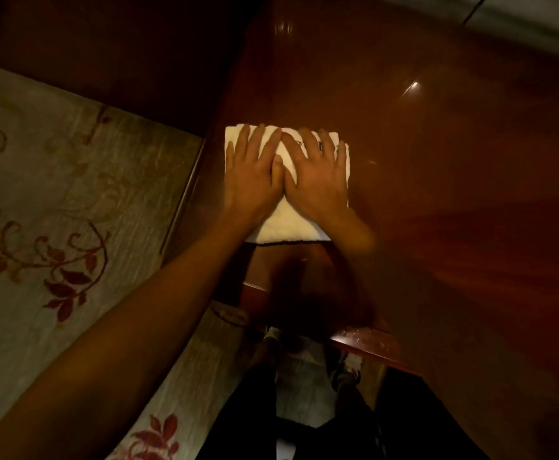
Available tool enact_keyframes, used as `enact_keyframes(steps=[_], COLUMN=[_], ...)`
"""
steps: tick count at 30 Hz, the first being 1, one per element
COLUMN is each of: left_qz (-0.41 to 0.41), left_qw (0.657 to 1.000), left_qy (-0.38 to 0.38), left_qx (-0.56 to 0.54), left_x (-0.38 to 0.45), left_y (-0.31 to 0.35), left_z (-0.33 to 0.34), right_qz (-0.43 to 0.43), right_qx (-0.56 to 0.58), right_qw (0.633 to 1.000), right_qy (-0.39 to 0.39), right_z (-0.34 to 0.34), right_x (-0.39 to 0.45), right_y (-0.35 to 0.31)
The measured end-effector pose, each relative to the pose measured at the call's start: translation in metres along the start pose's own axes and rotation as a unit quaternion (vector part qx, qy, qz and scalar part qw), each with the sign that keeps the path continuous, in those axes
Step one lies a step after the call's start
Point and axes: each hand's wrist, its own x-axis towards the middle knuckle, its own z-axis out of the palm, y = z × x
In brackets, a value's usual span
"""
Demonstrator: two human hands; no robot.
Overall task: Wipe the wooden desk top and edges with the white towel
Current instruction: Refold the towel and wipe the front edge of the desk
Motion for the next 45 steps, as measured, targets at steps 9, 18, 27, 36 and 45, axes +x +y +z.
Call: enact_keyframes(steps=[9, 18, 27, 36, 45], left_qz=[-0.039, -0.025, 0.053, 0.147, 0.206], left_qw=[0.999, 0.998, 0.991, 0.975, 0.965], left_qy=[-0.010, -0.043, -0.092, -0.163, -0.147], left_qx=[-0.006, 0.036, 0.076, 0.034, 0.066], left_x=[-0.111, -0.176, -0.217, -0.222, -0.183], left_y=[0.070, 0.166, 0.295, 0.335, 0.228], left_z=[0.028, 0.081, 0.139, 0.160, 0.108], right_qz=[-0.023, 0.021, 0.083, 0.205, 0.203], right_qx=[0.011, 0.028, 0.016, -0.015, -0.036], right_qw=[0.999, 0.999, 0.995, 0.977, 0.971], right_qy=[-0.029, -0.023, 0.049, 0.051, 0.122], right_z=[0.006, -0.004, -0.005, 0.001, 0.023], right_x=[-0.119, -0.221, -0.319, -0.354, -0.297], right_y=[0.041, 0.117, 0.238, 0.274, 0.163])
